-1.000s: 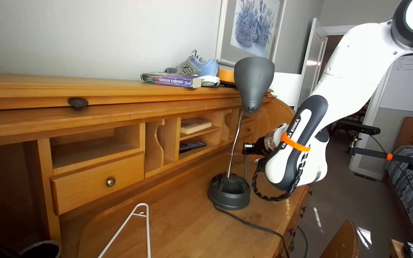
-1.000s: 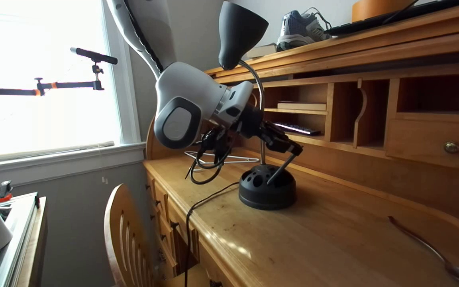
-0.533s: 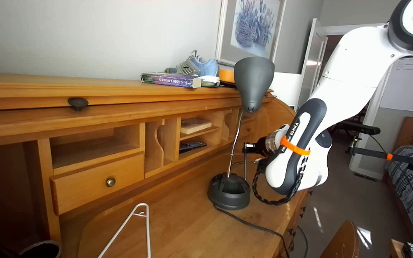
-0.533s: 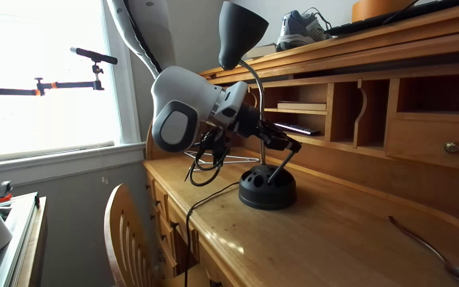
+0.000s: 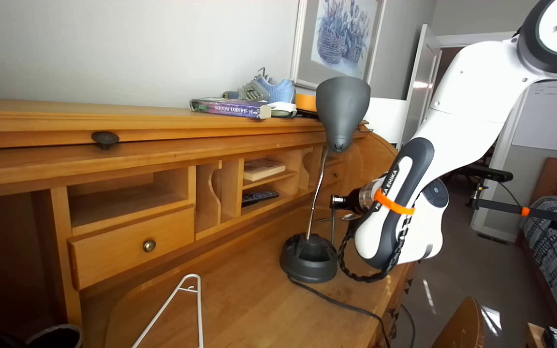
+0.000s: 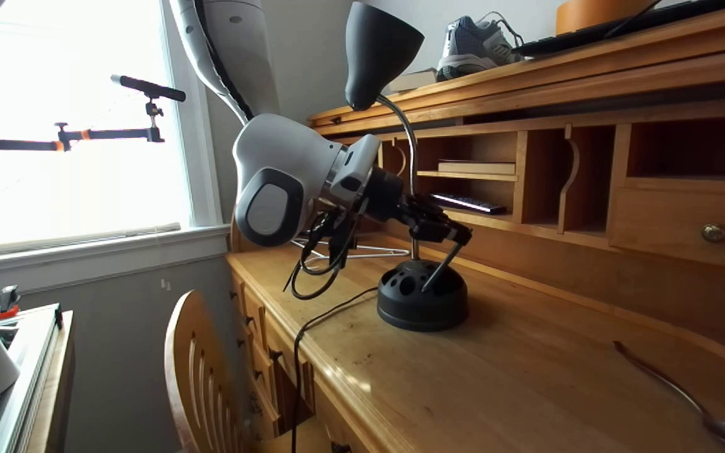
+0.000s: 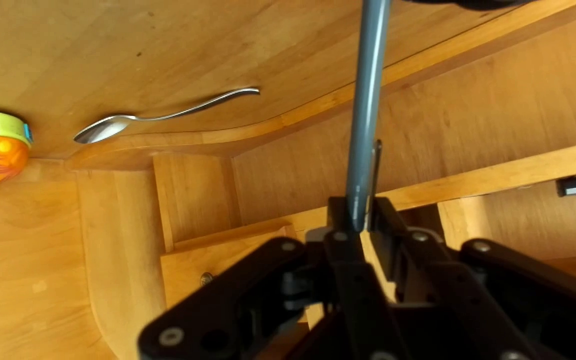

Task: Put the black pen in the lamb base

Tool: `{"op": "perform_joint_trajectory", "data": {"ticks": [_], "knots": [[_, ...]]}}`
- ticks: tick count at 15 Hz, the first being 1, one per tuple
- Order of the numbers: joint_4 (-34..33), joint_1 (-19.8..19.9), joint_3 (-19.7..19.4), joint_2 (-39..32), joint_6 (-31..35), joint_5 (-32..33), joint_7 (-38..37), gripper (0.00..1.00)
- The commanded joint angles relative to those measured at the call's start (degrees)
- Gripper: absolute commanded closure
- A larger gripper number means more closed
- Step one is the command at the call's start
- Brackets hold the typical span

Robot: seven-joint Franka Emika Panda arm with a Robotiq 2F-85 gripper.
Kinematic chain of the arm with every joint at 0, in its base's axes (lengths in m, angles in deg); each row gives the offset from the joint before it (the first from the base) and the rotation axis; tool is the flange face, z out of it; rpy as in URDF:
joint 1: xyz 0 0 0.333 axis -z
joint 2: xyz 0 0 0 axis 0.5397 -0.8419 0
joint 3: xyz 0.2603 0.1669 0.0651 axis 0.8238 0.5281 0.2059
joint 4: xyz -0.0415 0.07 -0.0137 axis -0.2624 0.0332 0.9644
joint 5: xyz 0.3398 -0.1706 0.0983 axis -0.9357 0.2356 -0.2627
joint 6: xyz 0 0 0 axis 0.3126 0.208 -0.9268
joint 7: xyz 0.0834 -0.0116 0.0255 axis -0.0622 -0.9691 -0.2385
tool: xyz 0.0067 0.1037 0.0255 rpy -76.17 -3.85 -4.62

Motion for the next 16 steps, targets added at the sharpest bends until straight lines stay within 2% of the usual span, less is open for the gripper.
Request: {"op": "perform_joint_trajectory", "data": {"ticks": [1,15,16], "knots": [[0.1,-1.5,0.4,-1.3,1.9,-3.7,1.6,0.96],[-2.8,-4.3,1.9,-5.7,10.9,-8.9,3.9,0.96],[-3.7,-7.6,-1.2,-5.6,8.8,-9.3,2.8,0.96]]}}
